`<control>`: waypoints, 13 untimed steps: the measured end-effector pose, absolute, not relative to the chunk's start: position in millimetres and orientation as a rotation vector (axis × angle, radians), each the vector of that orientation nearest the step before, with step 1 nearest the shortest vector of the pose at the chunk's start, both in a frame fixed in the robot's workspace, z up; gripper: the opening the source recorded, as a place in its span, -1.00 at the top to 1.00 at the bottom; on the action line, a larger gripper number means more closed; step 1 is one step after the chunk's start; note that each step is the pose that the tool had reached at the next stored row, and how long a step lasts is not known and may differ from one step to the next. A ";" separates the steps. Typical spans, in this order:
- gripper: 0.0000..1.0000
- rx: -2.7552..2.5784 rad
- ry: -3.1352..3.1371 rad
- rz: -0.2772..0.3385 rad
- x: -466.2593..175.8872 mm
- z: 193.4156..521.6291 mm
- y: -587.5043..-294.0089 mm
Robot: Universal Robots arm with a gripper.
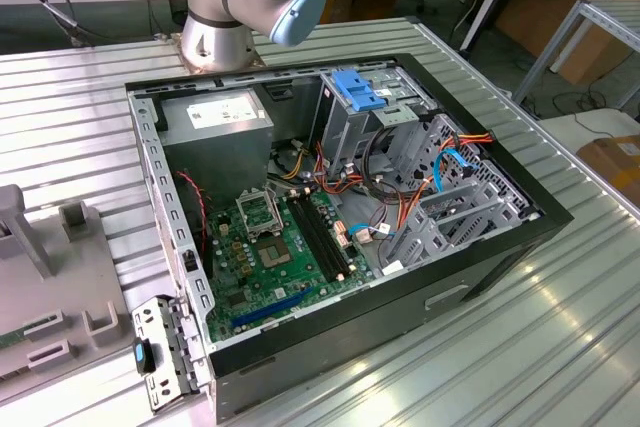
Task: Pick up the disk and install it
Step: 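Pick up the disk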
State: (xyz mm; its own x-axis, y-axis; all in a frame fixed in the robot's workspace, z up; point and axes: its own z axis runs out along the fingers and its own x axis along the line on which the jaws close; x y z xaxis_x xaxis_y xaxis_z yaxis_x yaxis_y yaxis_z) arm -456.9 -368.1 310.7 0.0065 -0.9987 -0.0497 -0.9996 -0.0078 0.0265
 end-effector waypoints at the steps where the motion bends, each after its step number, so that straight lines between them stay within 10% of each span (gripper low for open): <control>1: 0.26 -2.217 2.201 0.084 -456.9 311.5 -368.2; 13: 0.26 -2.217 2.201 0.084 -456.9 312.3 -368.1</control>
